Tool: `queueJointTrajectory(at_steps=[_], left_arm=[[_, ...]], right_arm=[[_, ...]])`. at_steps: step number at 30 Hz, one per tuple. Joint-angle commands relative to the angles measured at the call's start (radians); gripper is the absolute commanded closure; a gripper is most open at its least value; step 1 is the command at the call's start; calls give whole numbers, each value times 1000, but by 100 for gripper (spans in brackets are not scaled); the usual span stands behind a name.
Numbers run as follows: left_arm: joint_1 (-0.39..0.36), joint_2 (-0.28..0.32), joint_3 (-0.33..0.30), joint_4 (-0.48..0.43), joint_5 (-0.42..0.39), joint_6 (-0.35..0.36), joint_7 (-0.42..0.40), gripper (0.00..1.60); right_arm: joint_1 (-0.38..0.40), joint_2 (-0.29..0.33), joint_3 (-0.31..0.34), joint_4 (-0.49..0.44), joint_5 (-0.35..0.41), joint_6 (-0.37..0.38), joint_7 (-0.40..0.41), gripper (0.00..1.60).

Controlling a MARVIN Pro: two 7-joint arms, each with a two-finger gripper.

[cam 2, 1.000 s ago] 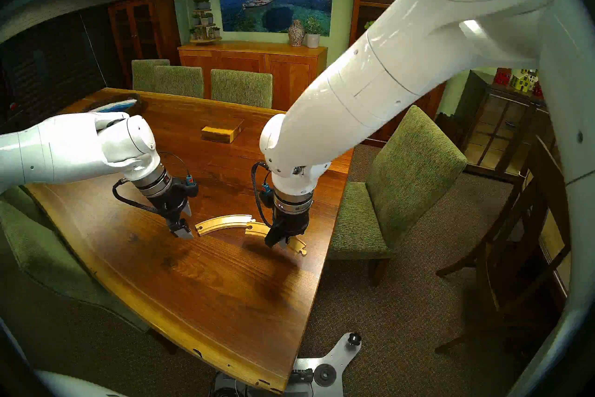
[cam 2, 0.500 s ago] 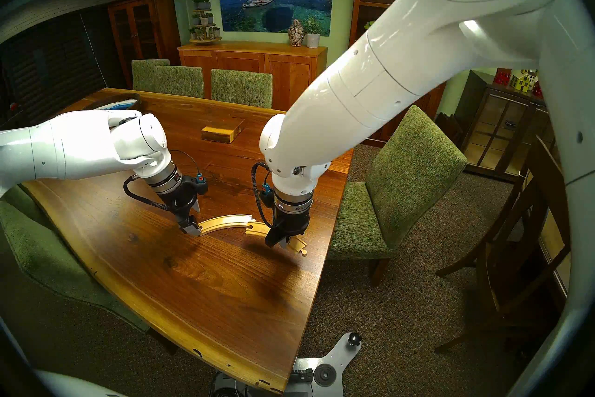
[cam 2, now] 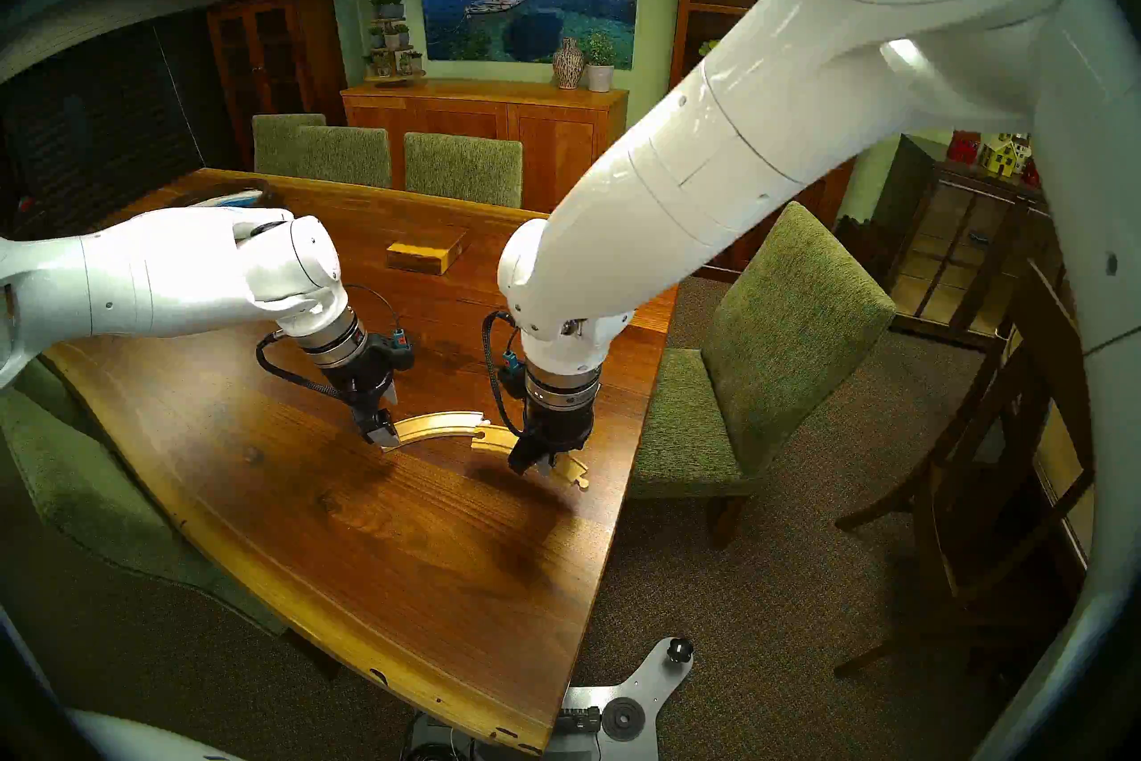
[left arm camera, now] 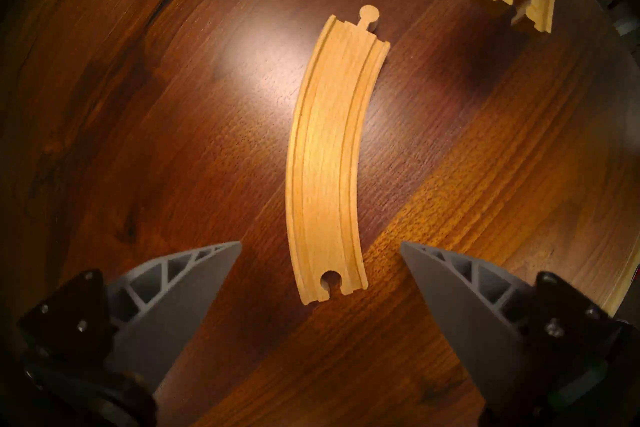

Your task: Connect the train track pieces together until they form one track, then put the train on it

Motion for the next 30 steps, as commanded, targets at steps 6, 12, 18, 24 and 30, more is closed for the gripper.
queueJointTrajectory(at_steps=[6, 12, 18, 24, 30], left_arm=[[-12, -37, -20, 38, -3, -3, 8, 0], [1, -45, -14, 49, -3, -10, 12, 0], [8, -50, -10, 62, -3, -16, 9, 0], [13, -56, -8, 76, -4, -24, 4, 0], [21, -63, -2, 88, 0, -31, 0, 0]], right_arm=[[20, 8, 7, 10, 2, -2, 1, 160], [19, 9, 7, 10, 2, -2, 0, 160], [19, 9, 7, 10, 1, -2, 0, 160], [19, 9, 7, 10, 1, -2, 0, 160], [19, 9, 7, 10, 1, -2, 0, 160]])
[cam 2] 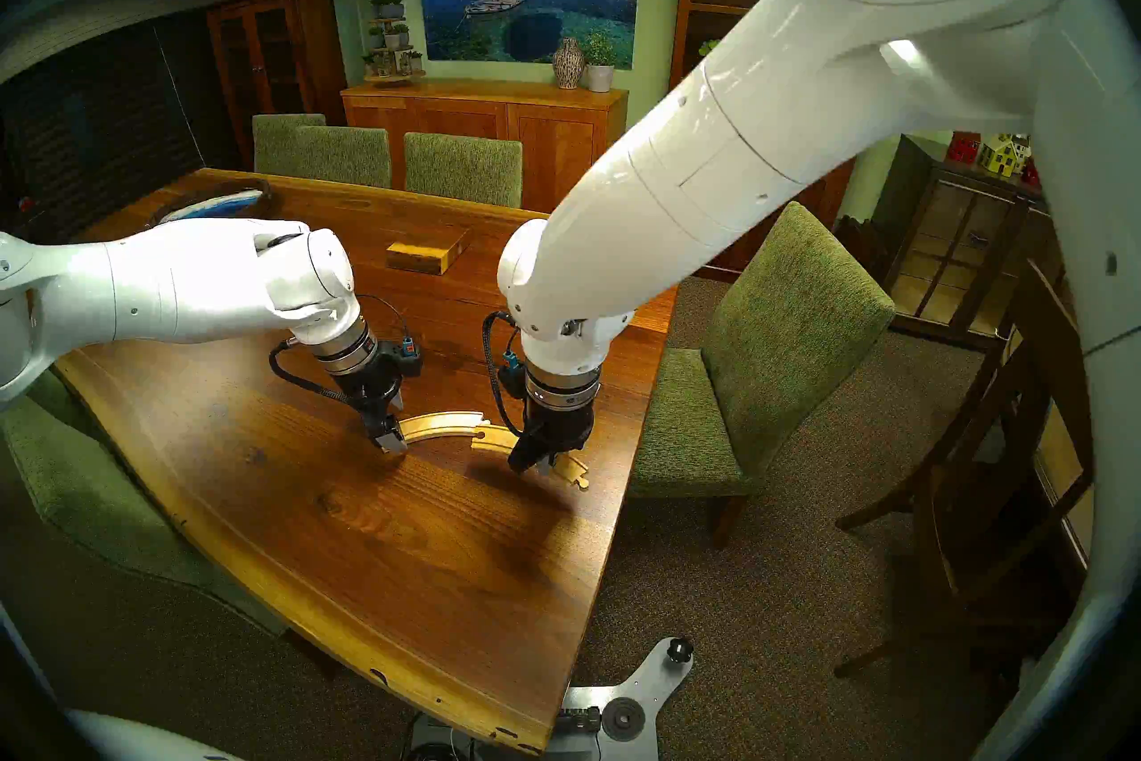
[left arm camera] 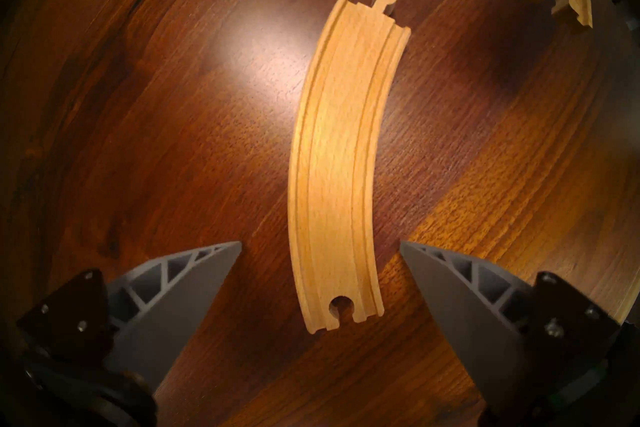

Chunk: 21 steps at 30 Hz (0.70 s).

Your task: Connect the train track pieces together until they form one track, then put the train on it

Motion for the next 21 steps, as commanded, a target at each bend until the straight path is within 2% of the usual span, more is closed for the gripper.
queueJointTrajectory(at_steps=[1, 2, 3, 7, 8, 9, 10, 11, 12, 13, 14, 20, 21], left_arm=[[-22, -11, -10, 14, 6, -6, -5, 0], [-20, -13, -8, 17, 7, -7, -6, 18], [-20, -13, -8, 17, 7, -7, -6, 18], [-18, -15, -7, 18, 7, -5, -5, 54], [-17, -15, -8, 17, 7, -4, -3, 86], [-17, -15, -8, 17, 7, -4, -3, 86], [-16, -15, -8, 17, 7, -4, -3, 105], [-16, -14, -9, 16, 7, -3, -2, 114], [-16, -13, -10, 15, 7, -2, -1, 131], [-16, -13, -10, 13, 7, -1, 0, 139], [-17, -10, -10, 7, 10, -1, 4, 160], [-15, -4, -15, -3, 9, 4, 15, 160], [-13, 0, -20, -13, 1, 34, 37, 160]], right_arm=[[20, 9, 7, 10, 2, -2, 2, 160], [20, 9, 7, 10, 2, -2, 1, 160], [20, 9, 7, 10, 2, -2, 1, 160], [20, 9, 7, 10, 2, -2, 1, 160], [20, 9, 7, 10, 2, -2, 1, 160], [20, 9, 7, 10, 2, -2, 1, 160], [20, 9, 7, 10, 2, -2, 1, 160], [20, 9, 7, 10, 2, -2, 1, 160], [20, 9, 7, 10, 2, -2, 1, 160], [20, 9, 7, 10, 2, -2, 1, 160], [20, 9, 7, 10, 2, -2, 1, 160], [20, 9, 7, 10, 2, -2, 1, 160], [20, 9, 7, 10, 2, -2, 1, 160]])
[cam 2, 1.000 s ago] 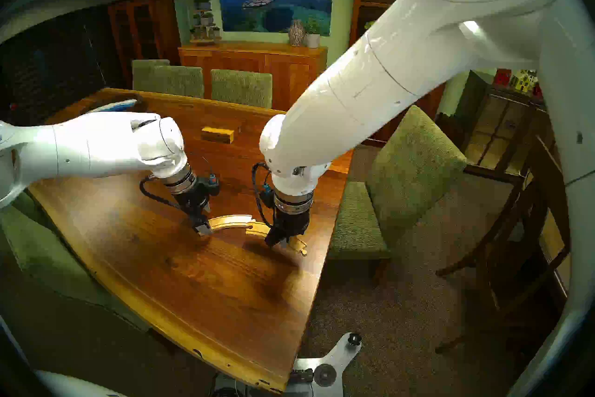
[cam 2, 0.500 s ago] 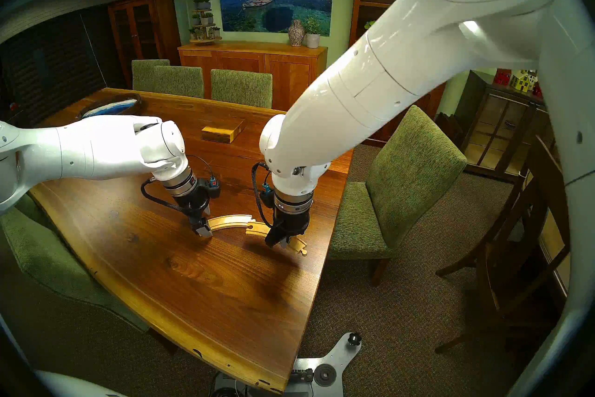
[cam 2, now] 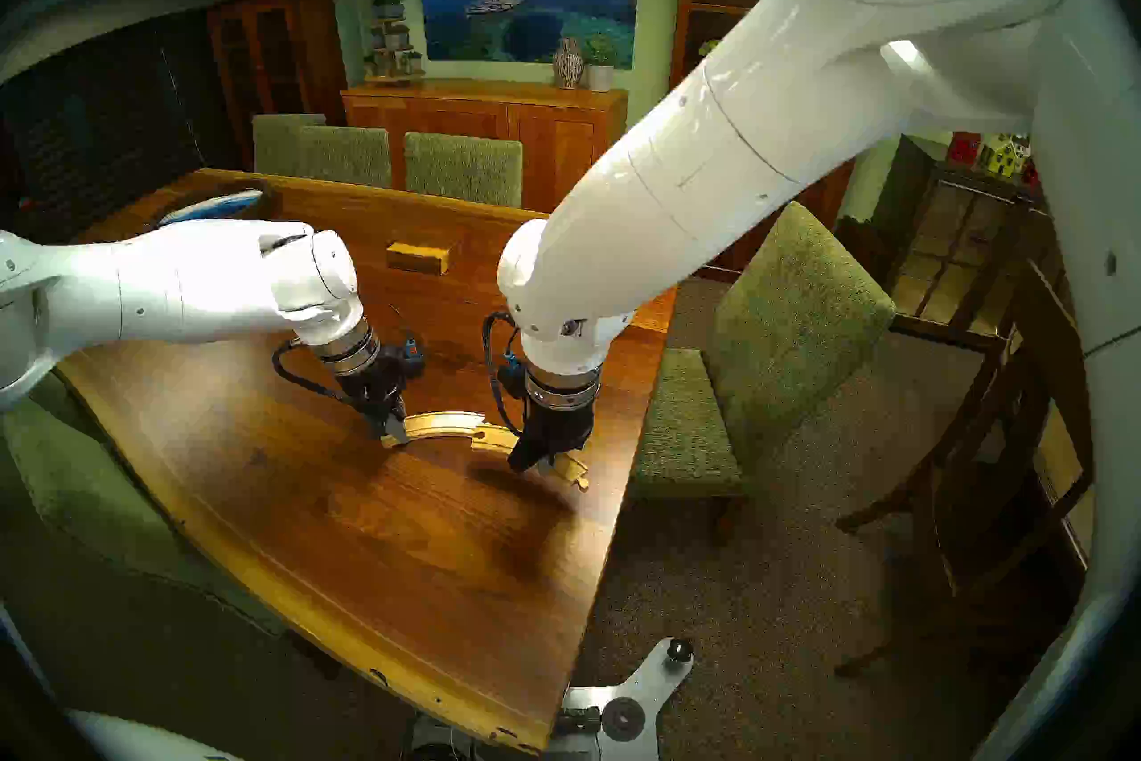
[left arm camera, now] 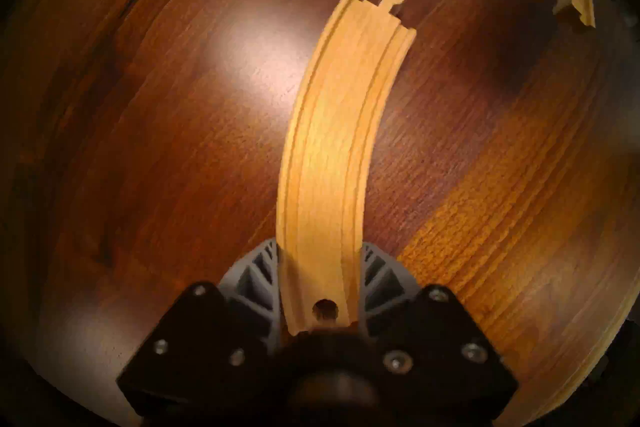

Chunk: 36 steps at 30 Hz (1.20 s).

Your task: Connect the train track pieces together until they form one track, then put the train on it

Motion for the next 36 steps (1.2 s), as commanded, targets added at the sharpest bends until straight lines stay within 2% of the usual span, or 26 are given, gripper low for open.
queueJointTrajectory(at_steps=[1, 24, 36], left_arm=[[-19, 11, -17, -23, -5, 45, 42, 160], [-15, 17, -28, -33, 2, 54, 49, 160], [-14, 17, -30, -33, 4, 55, 48, 160]], right_arm=[[20, 9, 7, 10, 2, -2, 2, 160], [19, 9, 7, 12, 3, -1, 2, 160], [-13, -16, 13, 88, 21, 37, 10, 160]])
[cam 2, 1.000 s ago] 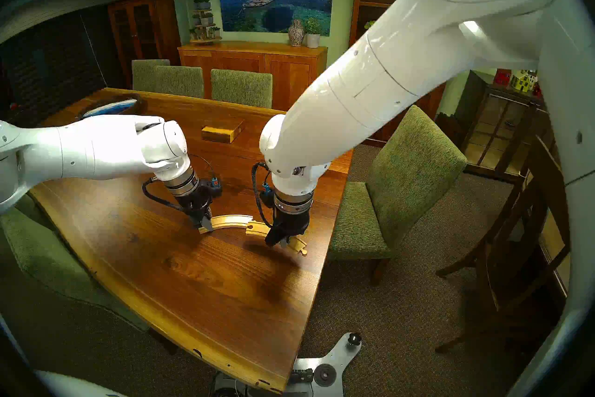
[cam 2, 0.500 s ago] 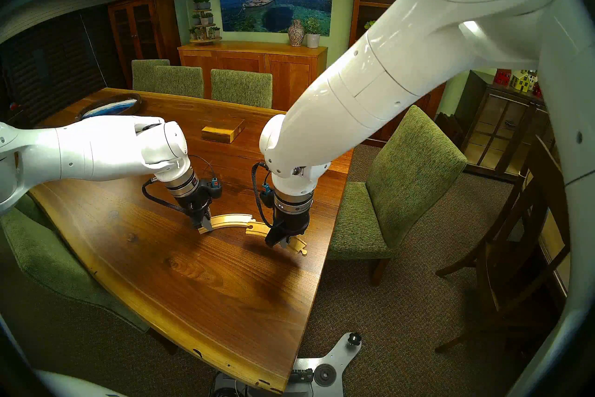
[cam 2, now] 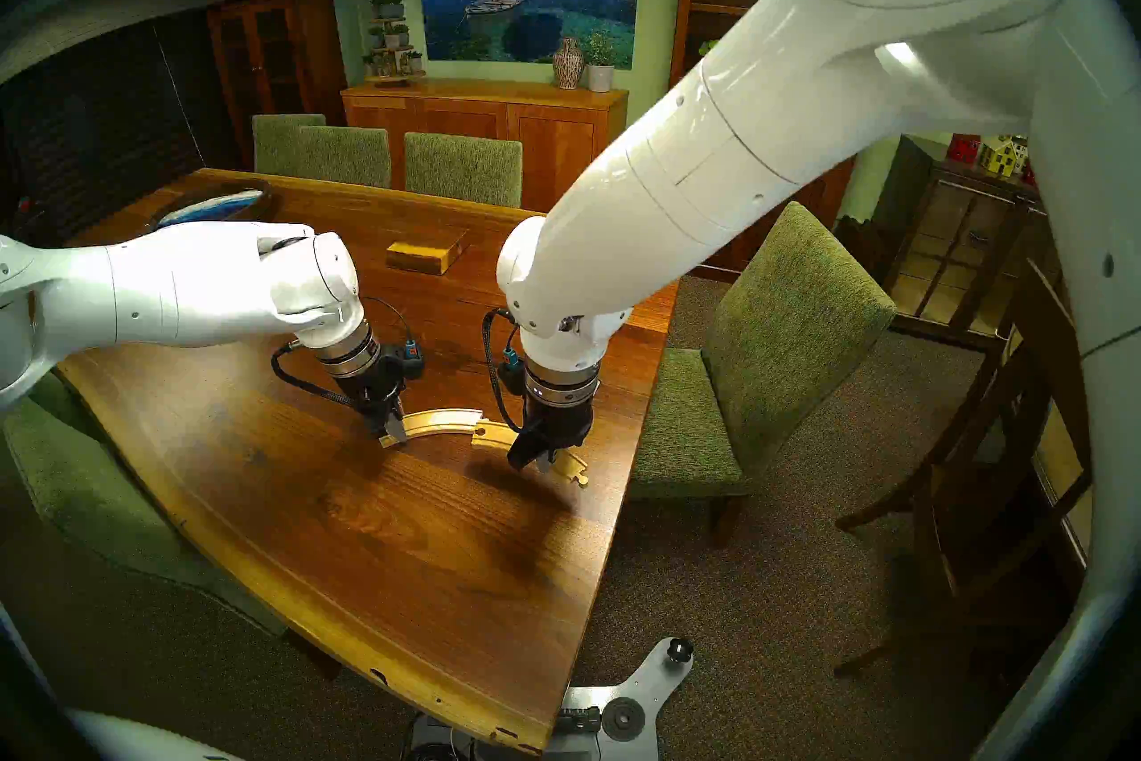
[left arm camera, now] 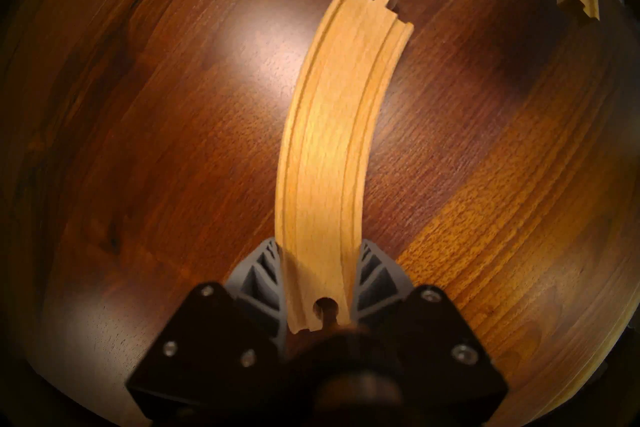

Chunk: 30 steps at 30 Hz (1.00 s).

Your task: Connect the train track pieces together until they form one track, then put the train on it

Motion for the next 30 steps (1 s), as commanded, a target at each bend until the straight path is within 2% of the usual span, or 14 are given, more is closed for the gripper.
queueJointTrajectory(at_steps=[1, 10, 13, 30], left_arm=[[-19, -1, -11, 5, 3, -2, 1, 160], [-18, -1, -13, 4, 5, -1, 1, 160], [-18, -1, -13, 4, 5, -1, 1, 160], [-16, 0, -16, 4, 8, 0, 0, 160]], right_arm=[[-5, -14, 11, 64, 9, 25, 12, 160], [-42, -56, 10, 151, 27, 72, 31, 160], [-55, -86, 1, 185, 59, 110, 13, 160], [-93, -113, -8, 243, 84, 128, -3, 160]])
